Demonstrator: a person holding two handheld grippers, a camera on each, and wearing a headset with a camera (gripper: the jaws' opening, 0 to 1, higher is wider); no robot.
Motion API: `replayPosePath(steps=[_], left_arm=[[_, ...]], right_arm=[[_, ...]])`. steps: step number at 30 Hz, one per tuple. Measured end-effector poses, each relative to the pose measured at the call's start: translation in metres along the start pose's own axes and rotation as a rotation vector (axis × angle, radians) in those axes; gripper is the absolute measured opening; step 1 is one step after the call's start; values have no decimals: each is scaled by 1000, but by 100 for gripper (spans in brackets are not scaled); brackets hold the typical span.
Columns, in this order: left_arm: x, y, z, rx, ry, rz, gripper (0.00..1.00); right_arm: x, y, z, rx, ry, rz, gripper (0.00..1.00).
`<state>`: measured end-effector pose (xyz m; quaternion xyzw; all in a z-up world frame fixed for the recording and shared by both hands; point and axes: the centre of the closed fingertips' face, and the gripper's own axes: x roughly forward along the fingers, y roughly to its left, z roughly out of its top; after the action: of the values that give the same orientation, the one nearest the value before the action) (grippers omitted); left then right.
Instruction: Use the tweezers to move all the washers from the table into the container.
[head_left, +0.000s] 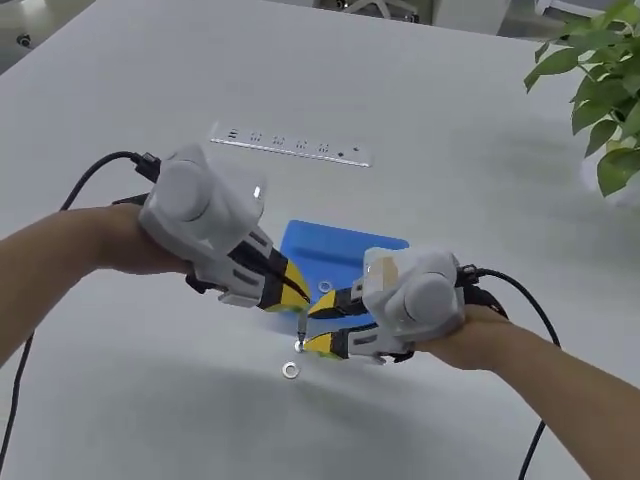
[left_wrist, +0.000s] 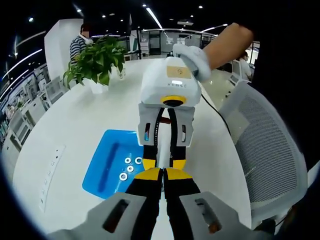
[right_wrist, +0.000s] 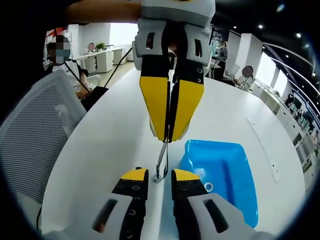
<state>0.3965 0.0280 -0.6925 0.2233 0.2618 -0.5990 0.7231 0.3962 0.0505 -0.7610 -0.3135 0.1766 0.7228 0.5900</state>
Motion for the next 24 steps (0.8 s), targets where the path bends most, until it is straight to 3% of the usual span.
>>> replayPosePath(steps=[9, 24], left_arm=[[0, 1, 0, -2, -4, -4, 5], [2, 2, 1, -5, -9, 3, 5]], right_arm=[[10, -2, -2, 10, 18, 22, 11], [10, -2, -4, 27, 38, 14, 9]])
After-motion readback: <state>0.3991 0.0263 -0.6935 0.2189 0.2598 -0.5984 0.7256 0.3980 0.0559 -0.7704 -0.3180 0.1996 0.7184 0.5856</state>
